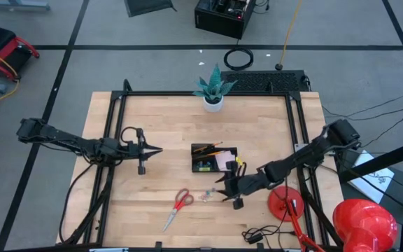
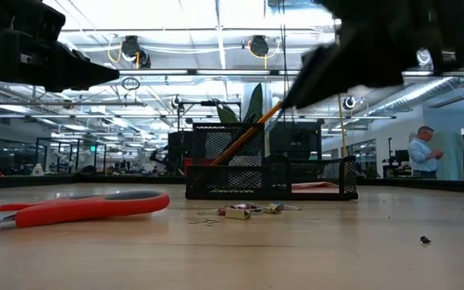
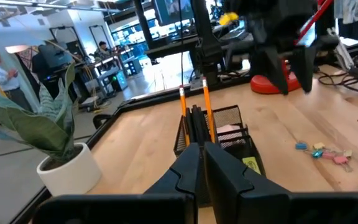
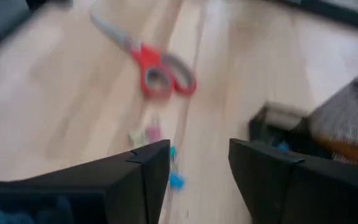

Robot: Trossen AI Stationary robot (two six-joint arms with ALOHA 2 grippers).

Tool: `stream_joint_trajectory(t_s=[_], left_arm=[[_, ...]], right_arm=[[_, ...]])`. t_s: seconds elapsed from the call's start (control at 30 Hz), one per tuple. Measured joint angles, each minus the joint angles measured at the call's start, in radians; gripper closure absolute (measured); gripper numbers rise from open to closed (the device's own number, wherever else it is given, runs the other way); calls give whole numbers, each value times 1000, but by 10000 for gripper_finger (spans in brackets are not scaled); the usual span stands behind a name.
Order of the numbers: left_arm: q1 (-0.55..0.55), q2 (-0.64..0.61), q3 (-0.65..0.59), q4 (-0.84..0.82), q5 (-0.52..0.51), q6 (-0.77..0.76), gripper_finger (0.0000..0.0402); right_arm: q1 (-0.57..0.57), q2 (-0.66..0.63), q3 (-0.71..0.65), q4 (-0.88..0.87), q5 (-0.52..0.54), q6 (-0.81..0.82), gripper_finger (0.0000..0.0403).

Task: Pick and place office supplies into organizer
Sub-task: Put the blue binder clip into the desk organizer

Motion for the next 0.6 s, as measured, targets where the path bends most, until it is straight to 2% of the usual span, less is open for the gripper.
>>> stream_joint_trajectory(t_s=[0.2,0.37,0.6], left_arm=[[0,0,0,-3,-1,28,371],[0,0,0,-3,-1,26,371],[0,0,0,-3,-1,-19,371]], right_arm=[[-25,95,-7,3,-5,4,241],[-59,134,-7,81,-124,-6,241],[-59,177,-6,180,-159,12,244]])
